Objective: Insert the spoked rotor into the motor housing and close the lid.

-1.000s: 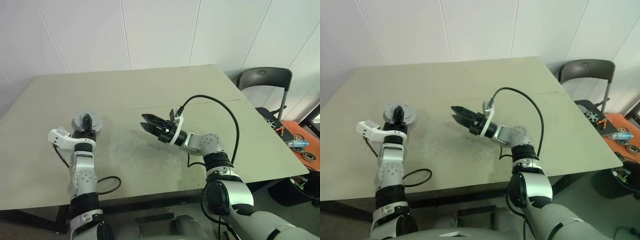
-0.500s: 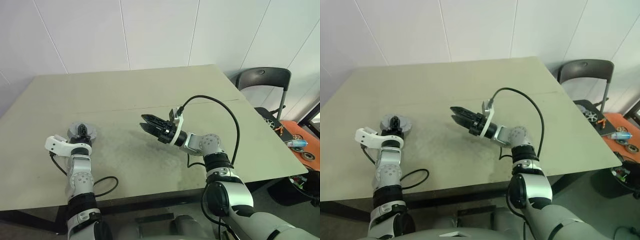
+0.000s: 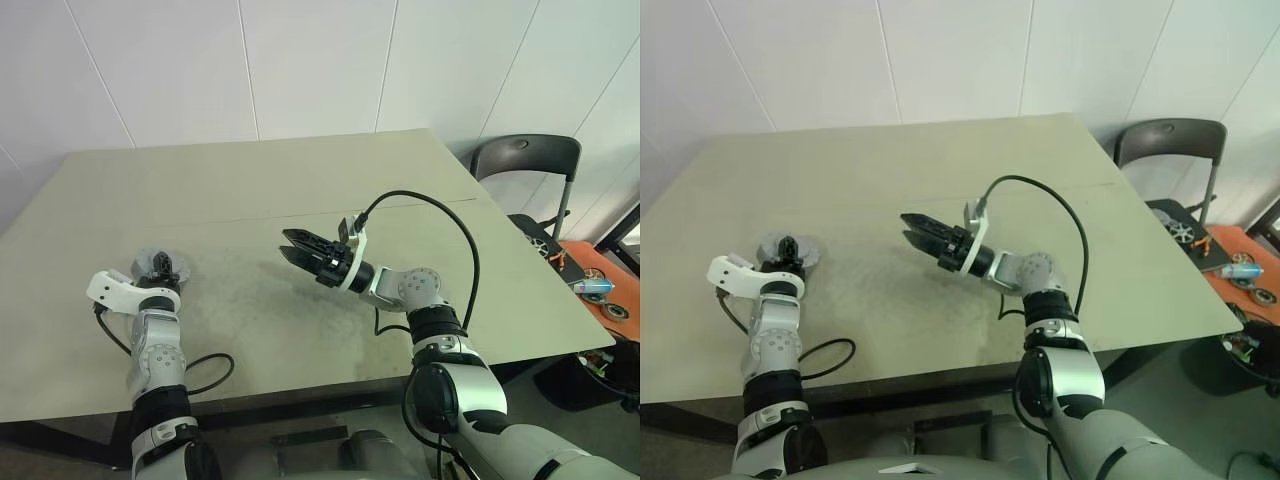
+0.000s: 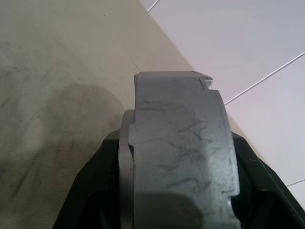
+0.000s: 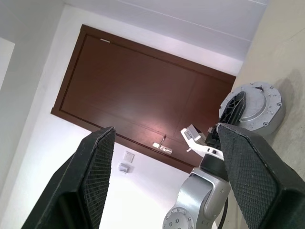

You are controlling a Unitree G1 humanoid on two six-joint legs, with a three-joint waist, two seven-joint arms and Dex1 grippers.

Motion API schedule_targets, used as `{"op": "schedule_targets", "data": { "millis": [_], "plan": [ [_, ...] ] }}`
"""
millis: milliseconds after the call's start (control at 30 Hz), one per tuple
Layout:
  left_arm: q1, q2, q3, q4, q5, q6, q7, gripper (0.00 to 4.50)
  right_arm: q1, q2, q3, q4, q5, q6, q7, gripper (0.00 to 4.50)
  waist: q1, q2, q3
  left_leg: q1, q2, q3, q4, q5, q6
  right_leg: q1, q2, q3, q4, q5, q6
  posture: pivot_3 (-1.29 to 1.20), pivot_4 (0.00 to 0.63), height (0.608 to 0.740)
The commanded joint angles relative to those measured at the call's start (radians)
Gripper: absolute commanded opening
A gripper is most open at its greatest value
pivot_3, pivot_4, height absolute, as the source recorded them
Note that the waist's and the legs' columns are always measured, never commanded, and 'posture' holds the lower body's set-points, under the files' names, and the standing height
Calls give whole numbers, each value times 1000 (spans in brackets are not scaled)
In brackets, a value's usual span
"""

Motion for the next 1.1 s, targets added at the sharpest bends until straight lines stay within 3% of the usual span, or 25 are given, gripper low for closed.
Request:
{"op": "schedule_targets", "data": {
  "millis": [33,167,600,767,1100],
  "plan": [
    [-25,26,-5,-21,27,-27,10,3147,-17,4,-1,-19,21,-7,11,3589,0,0,0,0,0,0,0,0,0,0,0,0,0,0,0,0,0,740],
    [-27,31,9,-1,57,-47,48,4475,-19,7,-3,-16,20,-10,6,3589,0,0,0,0,0,0,0,0,0,0,0,0,0,0,0,0,0,740],
    [-15,90,61,93,181,-194,214,4475,-30,6,3,6,9,-26,9,3589,0,0,0,1,0,0,0,0,0,0,0,0,1,0,0,0,0,740],
    [-10,118,-3,27,215,-233,100,4475,-36,6,17,15,-32,-93,-24,3589,3,-1,-1,0,0,0,0,0,0,0,0,0,1,0,0,0,0,740],
    [71,244,-175,-223,206,-162,-270,4475,-122,-45,127,16,-254,-465,-106,3589,-4,0,0,1,0,0,-1,0,0,0,0,0,1,0,0,0,0,740]
  ]
}}
